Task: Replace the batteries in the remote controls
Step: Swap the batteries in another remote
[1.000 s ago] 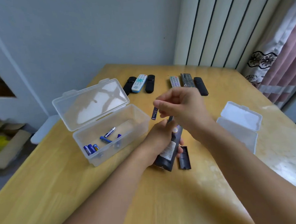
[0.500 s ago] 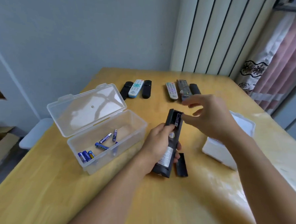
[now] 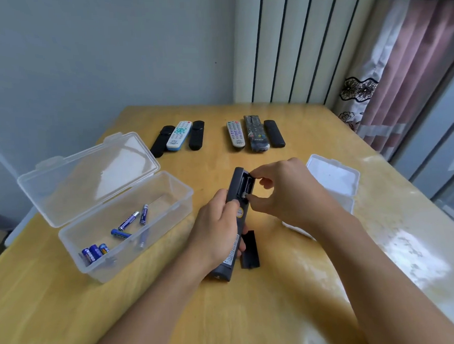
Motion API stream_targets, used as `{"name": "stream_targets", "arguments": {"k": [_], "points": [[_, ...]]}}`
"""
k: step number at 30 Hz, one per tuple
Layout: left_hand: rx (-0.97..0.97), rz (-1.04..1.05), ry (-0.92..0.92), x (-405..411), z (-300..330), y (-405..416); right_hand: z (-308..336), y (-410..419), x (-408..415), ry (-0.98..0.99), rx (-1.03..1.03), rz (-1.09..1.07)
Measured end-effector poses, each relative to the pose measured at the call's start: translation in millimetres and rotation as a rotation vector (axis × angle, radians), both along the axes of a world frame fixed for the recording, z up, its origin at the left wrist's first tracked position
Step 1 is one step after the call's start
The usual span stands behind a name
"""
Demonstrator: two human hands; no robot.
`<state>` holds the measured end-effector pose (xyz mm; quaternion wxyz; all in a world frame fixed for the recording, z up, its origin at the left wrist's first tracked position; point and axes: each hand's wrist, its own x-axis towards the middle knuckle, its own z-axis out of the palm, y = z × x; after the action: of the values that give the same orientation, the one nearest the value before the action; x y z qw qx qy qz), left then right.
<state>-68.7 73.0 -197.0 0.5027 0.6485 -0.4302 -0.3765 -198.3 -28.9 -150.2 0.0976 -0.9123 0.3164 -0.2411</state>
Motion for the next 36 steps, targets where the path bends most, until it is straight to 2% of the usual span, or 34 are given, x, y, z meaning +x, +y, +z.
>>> {"name": "stream_targets", "arguments": {"k": [15, 19, 22, 26, 32, 36], "points": [[0.008, -0.025, -0.101, 0.4, -4.6, -0.5, -0.4, 6.5, 2.7, 0.134, -0.062, 0.011], [0.008, -0.017, -0.017, 2.4, -3.5, -1.5, 0.1, 10.8, -0.9, 0.01, -0.061, 0.075], [0.035, -0.016, 0.149, 2.9, 0.9, -1.8, -3.4, 10.3, -0.2, -0.012, -0.126, 0.082], [0.07, -0.028, 0.328, 5.3, 5.3, -0.7, -7.0, 1.9, 7.7, -0.043, -0.088, 0.175], [0.106, 0.01, 0.36, 13.1, 4.5, -0.8, -15.0, -3.5, 25.3, 0.087, -0.044, 0.172], [0.137, 0.052, 0.448, 18.9, 11.8, -3.5, -2.9, 2.7, 39.7, 0.028, 0.033, 0.152]]}}
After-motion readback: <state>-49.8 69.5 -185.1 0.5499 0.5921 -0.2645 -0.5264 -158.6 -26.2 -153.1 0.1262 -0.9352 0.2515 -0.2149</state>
